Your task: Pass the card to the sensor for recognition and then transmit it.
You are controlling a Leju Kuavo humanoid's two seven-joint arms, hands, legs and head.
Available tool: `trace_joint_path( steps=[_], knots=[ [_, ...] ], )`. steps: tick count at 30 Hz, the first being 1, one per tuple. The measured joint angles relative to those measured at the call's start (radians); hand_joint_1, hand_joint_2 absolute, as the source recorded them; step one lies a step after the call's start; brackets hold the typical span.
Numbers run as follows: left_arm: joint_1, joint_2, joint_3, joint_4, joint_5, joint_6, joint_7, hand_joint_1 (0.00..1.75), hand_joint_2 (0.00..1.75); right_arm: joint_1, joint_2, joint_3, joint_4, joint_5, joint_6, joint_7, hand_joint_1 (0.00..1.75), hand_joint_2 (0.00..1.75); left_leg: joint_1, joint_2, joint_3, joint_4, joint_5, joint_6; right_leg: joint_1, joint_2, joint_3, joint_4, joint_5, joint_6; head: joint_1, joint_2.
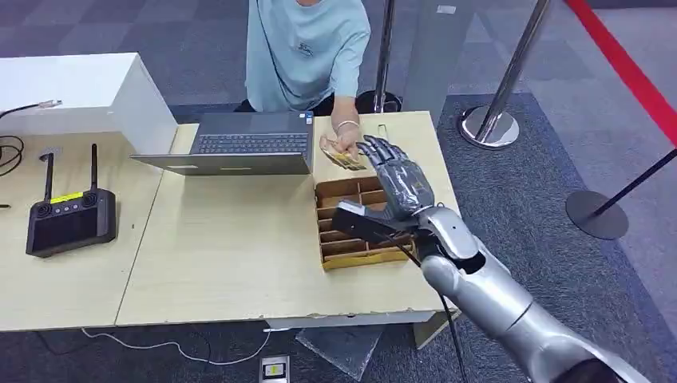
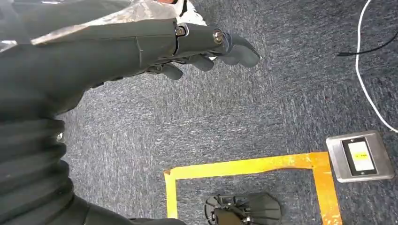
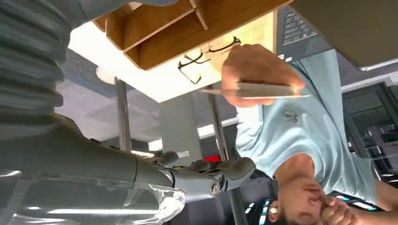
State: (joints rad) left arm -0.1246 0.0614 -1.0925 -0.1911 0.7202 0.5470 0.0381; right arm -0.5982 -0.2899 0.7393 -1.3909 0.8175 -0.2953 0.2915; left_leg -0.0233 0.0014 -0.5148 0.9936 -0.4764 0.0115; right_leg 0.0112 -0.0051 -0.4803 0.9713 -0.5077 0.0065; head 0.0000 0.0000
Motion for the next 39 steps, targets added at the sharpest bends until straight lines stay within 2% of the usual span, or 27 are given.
trace_joint_path(
  steps=[9,11,13,14,15,17,20,22,23,24,25,27,28,29,33,35,36,37,39],
  knots=[
    [0.0,0.0,0.0,0.0,-0.002,-0.001,-0.002,0.0,1.75,0.0,0.0,0.001,0.001,-0.019,-0.003,-0.002,0.03,1.75,0.0,0.0,0.0,0.0,0.0,0.0,0.0,0.0,0.0,0.0,0.0,0.0,0.0,0.0],
    [0.0,0.0,0.0,0.0,-0.004,-0.002,-0.002,0.0,1.75,0.0,0.0,0.001,0.001,-0.021,-0.003,-0.002,0.19,1.75,0.0,0.0,0.0,0.0,0.0,0.0,0.0,0.0,0.0,0.0,0.0,0.0,0.0,0.0],
    [0.0,0.0,-0.001,0.0,-0.006,-0.002,-0.002,0.0,1.75,0.0,0.0,0.001,0.001,-0.023,-0.003,-0.005,0.68,1.75,0.0,0.0,0.0,0.0,0.0,0.0,0.0,0.0,0.0,0.0,0.0,0.0,0.0,0.0],
    [0.0,0.0,-0.001,0.0,-0.007,-0.002,-0.002,0.0,1.75,0.0,0.0,0.001,0.003,-0.025,-0.004,-0.008,0.68,1.75,0.0,0.0,0.0,0.0,0.0,0.0,0.0,0.0,0.0,0.0,0.0,0.0,0.0,0.0],
    [0.0,0.0,-0.001,0.0,-0.007,-0.002,-0.003,0.0,1.75,0.0,0.0,0.001,0.005,-0.03,-0.005,-0.012,0.61,1.75,0.0,0.0,0.0,0.0,0.0,0.0,0.0,0.0,0.0,0.0,0.0,0.0,0.0,0.0],
    [0.0,0.0,-0.002,0.0,-0.008,-0.002,-0.003,0.0,1.75,0.0,0.0,0.001,0.01,-0.038,-0.006,-0.014,0.28,1.75,0.0,0.0,0.0,0.0,0.0,0.0,0.0,0.0,0.0,0.0,0.0,0.0,0.0,0.0],
    [0.0,0.0,-0.003,0.0,-0.008,-0.002,-0.003,0.0,1.75,0.0,0.0,0.001,0.015,-0.04,-0.011,-0.016,0.26,1.75,0.0,0.0,0.0,0.0,0.0,0.0,0.0,0.0,0.0,0.0,0.0,0.0,0.0,0.0],
    [0.0,0.0,-0.004,0.0,-0.008,-0.002,-0.003,0.0,1.75,0.001,0.001,0.001,0.019,-0.042,-0.016,-0.019,0.63,1.75,0.0,0.0,0.0,0.0,0.0,0.0,0.0,0.0,0.0,0.0,0.0,0.0,0.0,0.0],
    [0.0,0.0,-0.005,0.0,-0.008,-0.002,-0.003,0.0,1.75,0.001,0.001,0.001,0.021,-0.042,-0.018,-0.021,0.73,1.75,0.0,0.0,0.0,0.0,0.0,0.0,0.0,0.0,0.0,0.0,0.0,0.0,0.0,0.0],
    [0.0,0.0,-0.006,0.0,-0.008,-0.002,-0.003,0.0,1.75,0.001,0.001,0.001,0.023,-0.045,-0.021,-0.022,0.98,1.75,0.0,0.0,0.0,0.0,0.0,0.0,0.0,0.0,0.0,0.0,0.0,0.0,0.0,0.0],
    [0.0,0.0,-0.007,0.0,-0.008,-0.002,-0.003,0.0,1.75,0.001,0.001,0.001,0.025,-0.047,-0.023,-0.023,1.06,1.75,0.0,0.0,0.0,0.0,0.0,0.0,0.0,0.0,0.0,0.0,0.0,0.0,0.0,0.0],
    [0.0,0.0,-0.008,0.0,-0.008,-0.002,-0.003,0.0,1.75,0.001,0.001,0.001,0.028,-0.051,-0.025,-0.023,1.03,1.75,0.0,0.0,0.0,0.0,0.0,0.0,0.0,0.0,0.0,0.0,0.0,0.0,0.0,0.0],
    [0.0,0.0,-0.009,0.0,-0.008,-0.002,-0.003,0.0,1.75,0.001,0.001,0.001,0.031,-0.052,-0.026,-0.024,1.1,1.75,0.0,0.0,0.0,0.0,0.0,0.0,0.0,0.0,0.0,0.0,0.0,0.0,0.0,0.0],
    [0.0,0.0,-0.009,0.0,-0.008,-0.002,-0.003,0.0,1.75,0.001,0.001,0.001,0.034,-0.053,-0.027,-0.025,1.27,1.75,0.0,0.0,0.0,0.0,0.0,0.0,0.0,0.0,0.0,0.0,0.0,0.0,0.0,0.0],
    [0.0,0.0,-0.013,0.0,-0.007,-0.002,-0.003,0.0,1.75,0.001,0.001,0.0,0.04,-0.053,-0.035,-0.03,1.36,1.75,0.0,0.0,0.0,0.0,0.0,0.0,0.0,0.0,0.0,0.0,0.0,0.0,0.0,0.0],
    [0.0,0.0,-0.015,0.0,-0.007,-0.002,-0.003,0.0,1.75,0.0,0.001,0.0,0.043,-0.053,-0.041,-0.031,1.61,1.75,0.0,0.0,0.0,0.0,0.0,0.0,0.0,0.0,0.0,0.0,0.0,0.0,0.0,0.0],
    [0.0,0.0,-0.016,0.0,-0.006,-0.002,-0.003,0.0,1.75,0.0,0.001,-0.001,0.044,-0.053,-0.043,-0.031,1.61,1.75,0.0,0.0,0.0,0.0,0.0,0.0,0.0,0.0,0.0,0.0,0.0,0.0,0.0,0.0],
    [0.0,0.0,-0.016,0.0,-0.006,-0.002,-0.003,0.0,1.75,0.0,0.001,-0.001,0.045,-0.053,-0.045,-0.031,1.73,1.75,0.0,0.0,0.0,0.0,0.0,0.0,0.0,0.0,0.0,0.0,0.0,0.0,0.0,0.0],
    [0.0,0.0,-0.016,0.0,-0.006,-0.002,-0.003,0.0,1.75,0.0,0.001,-0.002,0.047,-0.053,-0.046,-0.032,1.75,1.75,0.0,0.0,0.0,0.0,0.0,0.0,0.0,0.0,0.0,0.0,0.0,0.0,0.0,0.0]
  ],
)
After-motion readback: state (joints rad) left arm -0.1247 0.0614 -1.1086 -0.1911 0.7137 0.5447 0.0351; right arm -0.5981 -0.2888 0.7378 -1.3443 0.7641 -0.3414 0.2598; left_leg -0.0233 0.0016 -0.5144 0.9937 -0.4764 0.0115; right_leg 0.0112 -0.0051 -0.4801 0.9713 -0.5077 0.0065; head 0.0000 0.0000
